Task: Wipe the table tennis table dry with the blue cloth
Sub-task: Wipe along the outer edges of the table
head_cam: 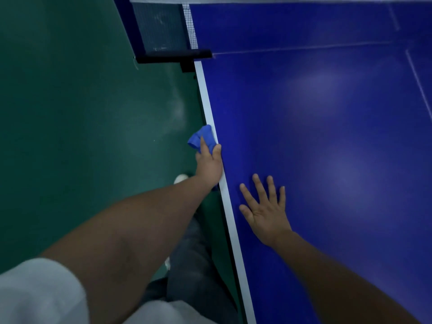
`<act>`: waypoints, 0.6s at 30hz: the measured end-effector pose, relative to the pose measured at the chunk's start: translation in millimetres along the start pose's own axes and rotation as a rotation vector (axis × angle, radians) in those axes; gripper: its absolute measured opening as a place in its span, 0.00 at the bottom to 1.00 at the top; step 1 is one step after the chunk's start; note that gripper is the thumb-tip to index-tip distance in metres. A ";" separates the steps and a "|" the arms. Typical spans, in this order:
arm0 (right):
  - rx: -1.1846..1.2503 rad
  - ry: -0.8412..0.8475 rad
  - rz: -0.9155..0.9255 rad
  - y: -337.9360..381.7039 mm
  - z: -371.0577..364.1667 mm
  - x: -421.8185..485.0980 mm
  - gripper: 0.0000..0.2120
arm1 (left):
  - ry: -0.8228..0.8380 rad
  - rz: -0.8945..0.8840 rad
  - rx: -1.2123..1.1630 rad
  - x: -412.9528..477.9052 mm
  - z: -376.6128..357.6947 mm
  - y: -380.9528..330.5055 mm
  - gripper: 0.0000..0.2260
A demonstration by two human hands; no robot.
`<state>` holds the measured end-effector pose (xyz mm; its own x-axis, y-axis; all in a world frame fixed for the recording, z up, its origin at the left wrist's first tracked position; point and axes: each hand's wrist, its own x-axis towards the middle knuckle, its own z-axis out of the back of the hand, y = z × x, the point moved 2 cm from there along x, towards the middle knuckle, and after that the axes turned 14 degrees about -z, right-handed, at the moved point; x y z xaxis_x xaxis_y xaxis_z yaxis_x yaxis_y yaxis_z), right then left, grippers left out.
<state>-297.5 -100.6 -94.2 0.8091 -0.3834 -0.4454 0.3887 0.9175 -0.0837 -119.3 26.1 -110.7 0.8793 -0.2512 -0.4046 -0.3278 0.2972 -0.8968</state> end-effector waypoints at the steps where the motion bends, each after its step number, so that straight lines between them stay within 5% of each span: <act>1: -0.007 -0.002 -0.003 -0.1 -0.5 0.0 0.27 | 0.012 0.007 0.000 6.5 1.7 -0.7 0.29; 11: 0.023 0.002 0.102 5.2 22.8 10.1 0.27 | 0.091 0.125 0.011 -79.7 -12.9 20.8 0.30; 18: 0.154 -0.083 0.094 66.1 108.4 159.1 0.27 | -0.008 0.062 0.005 20.5 5.9 -5.7 0.29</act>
<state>-95.3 -112.4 -73.9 0.8760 -0.3100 -0.3694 0.3674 0.9252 0.0947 -97.3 24.7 -112.9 0.8601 -0.2245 -0.4582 -0.3802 0.3167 -0.8690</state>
